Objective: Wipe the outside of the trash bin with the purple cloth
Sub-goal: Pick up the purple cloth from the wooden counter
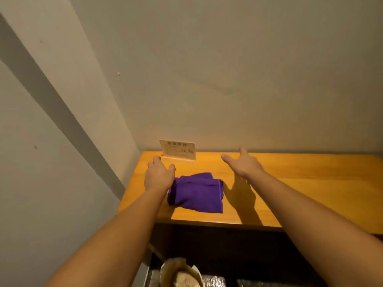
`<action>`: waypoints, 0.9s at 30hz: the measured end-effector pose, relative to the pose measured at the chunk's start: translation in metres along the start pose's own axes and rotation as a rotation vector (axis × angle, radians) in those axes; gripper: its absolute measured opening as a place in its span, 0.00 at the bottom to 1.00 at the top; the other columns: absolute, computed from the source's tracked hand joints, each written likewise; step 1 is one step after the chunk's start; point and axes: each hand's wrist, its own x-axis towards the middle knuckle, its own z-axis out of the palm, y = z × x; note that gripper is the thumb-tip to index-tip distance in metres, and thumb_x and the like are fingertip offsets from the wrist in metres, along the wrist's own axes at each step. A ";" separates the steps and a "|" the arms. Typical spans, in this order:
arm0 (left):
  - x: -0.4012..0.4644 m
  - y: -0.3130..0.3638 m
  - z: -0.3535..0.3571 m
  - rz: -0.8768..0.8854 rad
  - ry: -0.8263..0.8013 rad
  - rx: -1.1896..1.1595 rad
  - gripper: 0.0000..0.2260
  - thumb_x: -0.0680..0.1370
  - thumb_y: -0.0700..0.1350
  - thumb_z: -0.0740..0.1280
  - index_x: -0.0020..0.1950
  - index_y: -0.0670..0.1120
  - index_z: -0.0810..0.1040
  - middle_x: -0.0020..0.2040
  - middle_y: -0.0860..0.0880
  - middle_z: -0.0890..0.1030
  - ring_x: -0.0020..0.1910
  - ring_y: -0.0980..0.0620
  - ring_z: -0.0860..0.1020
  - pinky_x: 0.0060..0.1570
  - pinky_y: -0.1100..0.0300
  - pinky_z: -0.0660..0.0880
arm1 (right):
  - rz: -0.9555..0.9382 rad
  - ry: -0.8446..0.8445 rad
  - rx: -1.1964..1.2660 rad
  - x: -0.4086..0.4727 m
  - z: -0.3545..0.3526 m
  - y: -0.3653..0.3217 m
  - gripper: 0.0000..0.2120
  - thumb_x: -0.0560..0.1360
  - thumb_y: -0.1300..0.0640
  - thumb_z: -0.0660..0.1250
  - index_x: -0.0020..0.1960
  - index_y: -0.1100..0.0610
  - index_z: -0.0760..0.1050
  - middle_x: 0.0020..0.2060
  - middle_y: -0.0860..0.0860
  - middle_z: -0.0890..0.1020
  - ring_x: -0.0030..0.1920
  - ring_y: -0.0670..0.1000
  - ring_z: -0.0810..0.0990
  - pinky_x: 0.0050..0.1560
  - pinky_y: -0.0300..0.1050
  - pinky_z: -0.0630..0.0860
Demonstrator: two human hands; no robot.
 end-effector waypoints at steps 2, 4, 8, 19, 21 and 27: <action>0.007 -0.010 0.017 -0.116 -0.076 -0.047 0.30 0.80 0.56 0.68 0.75 0.41 0.68 0.72 0.37 0.74 0.68 0.35 0.75 0.64 0.45 0.74 | 0.112 -0.061 -0.022 0.003 0.026 0.006 0.44 0.76 0.29 0.62 0.83 0.50 0.52 0.76 0.59 0.70 0.71 0.66 0.73 0.65 0.62 0.76; 0.006 -0.021 0.035 -0.181 -0.205 -0.130 0.34 0.78 0.59 0.71 0.75 0.39 0.69 0.72 0.38 0.75 0.69 0.37 0.75 0.66 0.47 0.73 | 0.167 -0.143 -0.013 0.000 0.053 0.017 0.44 0.76 0.29 0.61 0.82 0.52 0.55 0.76 0.58 0.70 0.73 0.64 0.71 0.68 0.60 0.73; 0.001 -0.025 0.057 -0.226 -0.253 -0.272 0.36 0.75 0.54 0.76 0.77 0.38 0.70 0.72 0.39 0.77 0.68 0.40 0.77 0.68 0.50 0.73 | 0.188 -0.202 0.098 -0.005 0.085 0.009 0.43 0.75 0.29 0.62 0.77 0.59 0.64 0.72 0.59 0.75 0.70 0.63 0.74 0.65 0.55 0.73; -0.077 0.000 0.022 -0.308 -0.353 -1.140 0.21 0.78 0.42 0.74 0.69 0.40 0.77 0.61 0.39 0.85 0.58 0.42 0.85 0.52 0.51 0.83 | 0.110 -0.099 0.579 -0.049 0.072 0.024 0.30 0.74 0.42 0.75 0.70 0.53 0.72 0.56 0.53 0.81 0.58 0.57 0.80 0.61 0.53 0.78; -0.096 0.009 0.009 -0.240 -0.290 -1.132 0.21 0.78 0.43 0.74 0.70 0.42 0.76 0.61 0.40 0.85 0.54 0.46 0.86 0.45 0.57 0.83 | 0.122 0.003 0.512 -0.066 0.060 0.033 0.30 0.76 0.42 0.71 0.73 0.55 0.69 0.56 0.53 0.80 0.57 0.58 0.81 0.58 0.51 0.77; -0.176 0.025 0.001 -0.014 -0.111 -0.990 0.14 0.80 0.42 0.73 0.65 0.48 0.79 0.62 0.45 0.82 0.61 0.48 0.82 0.56 0.53 0.82 | 0.139 -0.056 0.620 -0.140 0.026 0.061 0.19 0.77 0.34 0.62 0.55 0.49 0.73 0.50 0.51 0.83 0.47 0.53 0.82 0.50 0.58 0.83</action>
